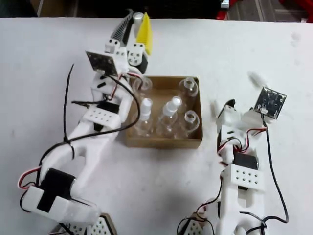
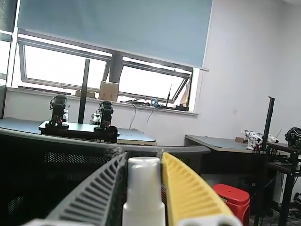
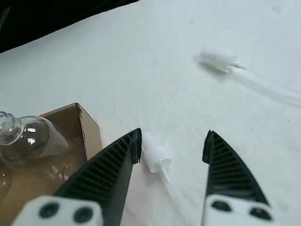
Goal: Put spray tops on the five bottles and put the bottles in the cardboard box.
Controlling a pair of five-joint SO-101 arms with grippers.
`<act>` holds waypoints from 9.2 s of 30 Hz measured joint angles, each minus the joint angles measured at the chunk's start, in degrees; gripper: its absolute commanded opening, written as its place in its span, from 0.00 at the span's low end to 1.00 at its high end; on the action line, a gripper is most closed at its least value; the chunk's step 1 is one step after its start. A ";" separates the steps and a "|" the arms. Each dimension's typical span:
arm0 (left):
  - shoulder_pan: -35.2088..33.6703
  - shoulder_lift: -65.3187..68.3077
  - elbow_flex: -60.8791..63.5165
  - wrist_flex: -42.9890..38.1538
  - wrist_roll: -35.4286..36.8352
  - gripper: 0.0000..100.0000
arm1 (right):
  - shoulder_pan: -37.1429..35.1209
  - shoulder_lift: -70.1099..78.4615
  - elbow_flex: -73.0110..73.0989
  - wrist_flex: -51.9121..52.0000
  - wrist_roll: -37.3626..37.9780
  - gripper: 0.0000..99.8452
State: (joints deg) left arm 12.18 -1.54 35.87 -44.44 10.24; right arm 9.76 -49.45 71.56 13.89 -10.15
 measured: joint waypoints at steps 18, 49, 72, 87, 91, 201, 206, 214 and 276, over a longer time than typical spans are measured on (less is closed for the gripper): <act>-0.44 0.09 0.09 -0.09 0.09 0.02 | 0.00 0.00 0.00 0.00 0.00 0.19; -2.20 0.09 1.32 -10.55 -3.60 0.02 | 0.00 0.00 0.00 0.00 0.00 0.19; -1.41 0.09 3.87 -15.21 -3.43 0.02 | 0.00 0.00 0.00 0.00 0.00 0.19; -0.09 0.62 1.32 -15.21 -3.34 0.02 | 0.00 0.00 0.00 0.00 0.00 0.19; 0.44 2.81 -0.79 -15.21 -3.34 0.02 | -0.09 0.00 0.00 0.00 0.00 0.19; -2.90 -2.55 21.63 -15.21 -3.16 0.07 | 0.00 0.00 0.00 0.00 0.00 0.19; -2.90 -4.40 22.42 -15.21 -3.25 0.08 | 0.00 0.00 0.00 0.00 0.00 0.19; -2.90 -15.03 27.60 -14.33 -3.25 0.07 | 0.00 0.00 0.00 0.00 0.00 0.19; -18.02 -67.34 44.75 70.68 -14.07 0.07 | -6.59 93.01 -120.53 83.43 42.37 0.19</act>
State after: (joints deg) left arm -5.85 -68.88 80.62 26.24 -3.82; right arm 3.16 43.56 -48.97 97.32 32.22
